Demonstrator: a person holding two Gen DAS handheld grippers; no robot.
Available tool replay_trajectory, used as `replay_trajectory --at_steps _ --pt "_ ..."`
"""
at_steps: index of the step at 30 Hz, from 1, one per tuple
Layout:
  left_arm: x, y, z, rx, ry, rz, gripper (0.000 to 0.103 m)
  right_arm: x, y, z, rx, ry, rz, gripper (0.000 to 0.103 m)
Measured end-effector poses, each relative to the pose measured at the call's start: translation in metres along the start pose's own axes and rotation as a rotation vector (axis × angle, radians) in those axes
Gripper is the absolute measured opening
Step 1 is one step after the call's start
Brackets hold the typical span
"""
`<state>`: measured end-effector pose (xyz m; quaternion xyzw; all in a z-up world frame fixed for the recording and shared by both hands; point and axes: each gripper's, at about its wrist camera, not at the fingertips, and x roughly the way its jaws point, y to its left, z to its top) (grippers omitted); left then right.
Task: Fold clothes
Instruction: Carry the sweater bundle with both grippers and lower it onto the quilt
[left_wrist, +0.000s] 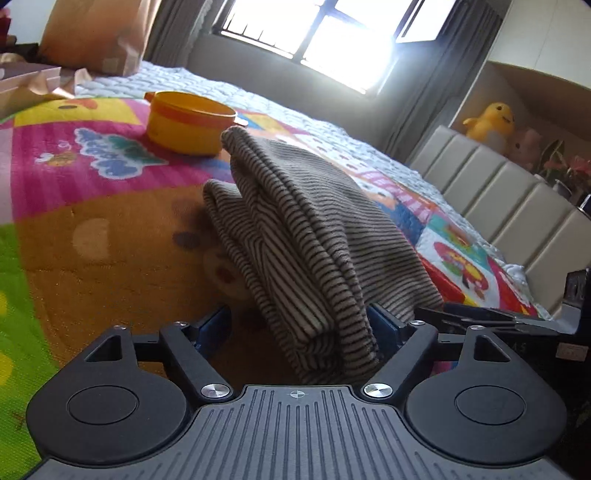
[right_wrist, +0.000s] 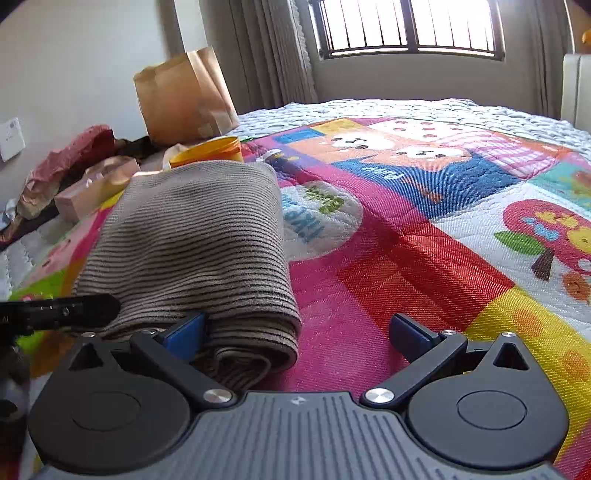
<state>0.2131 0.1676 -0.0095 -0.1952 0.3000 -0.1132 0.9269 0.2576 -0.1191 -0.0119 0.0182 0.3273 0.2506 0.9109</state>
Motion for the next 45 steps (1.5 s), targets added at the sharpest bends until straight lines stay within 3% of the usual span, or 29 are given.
replay_trajectory --at_steps 14,21,24,26,28,29,30,32,34,35,38,39,43,45 --pt "0.0 -0.004 -0.007 0.024 -0.034 0.021 0.091 -0.003 0.004 0.0 -0.002 -0.04 -0.02 0.103" --pt "-0.011 -0.009 -0.006 0.024 -0.077 0.071 0.096 -0.015 0.002 -0.006 0.021 -0.087 -0.033 0.103" --pt "-0.039 -0.015 0.008 -0.007 -0.175 0.048 0.085 -0.033 0.007 -0.008 0.005 -0.161 -0.04 0.103" --pt "-0.059 -0.022 0.02 -0.006 -0.243 -0.036 0.085 -0.046 0.01 -0.006 -0.01 -0.193 -0.008 0.103" --pt "-0.062 -0.03 0.033 0.017 -0.258 -0.117 0.083 -0.049 0.013 0.005 -0.029 -0.194 0.032 0.103" --pt "-0.058 -0.034 0.038 0.03 -0.247 -0.142 0.081 -0.046 0.013 0.014 -0.013 -0.181 0.058 0.1" --pt "-0.05 -0.037 0.042 0.048 -0.223 -0.156 0.074 -0.04 0.01 0.026 0.025 -0.16 0.088 0.088" --pt "-0.027 -0.041 0.044 0.098 -0.159 -0.12 0.064 -0.023 0.003 0.047 0.101 -0.114 0.116 0.08" --pt "-0.005 -0.035 0.038 0.12 -0.097 -0.052 0.051 -0.001 -0.003 0.065 0.154 -0.068 0.125 0.08" --pt "0.001 -0.028 0.034 0.109 -0.079 -0.042 0.049 0.011 -0.004 0.07 0.147 -0.047 0.117 0.08" --pt "0.002 -0.01 0.027 0.083 -0.083 -0.056 0.038 0.056 -0.005 0.074 0.183 0.098 0.18 0.08" --pt "0.002 -0.005 0.027 0.08 -0.083 -0.057 0.036 0.061 -0.002 0.074 0.209 0.115 0.23 0.073" --pt "0.004 0.011 0.031 0.059 -0.084 -0.047 0.036 0.032 0.032 0.087 0.137 -0.026 0.357 0.073" --pt "0.006 0.015 0.031 0.054 -0.089 -0.039 0.036 0.029 0.042 0.091 0.074 -0.021 0.323 0.073"
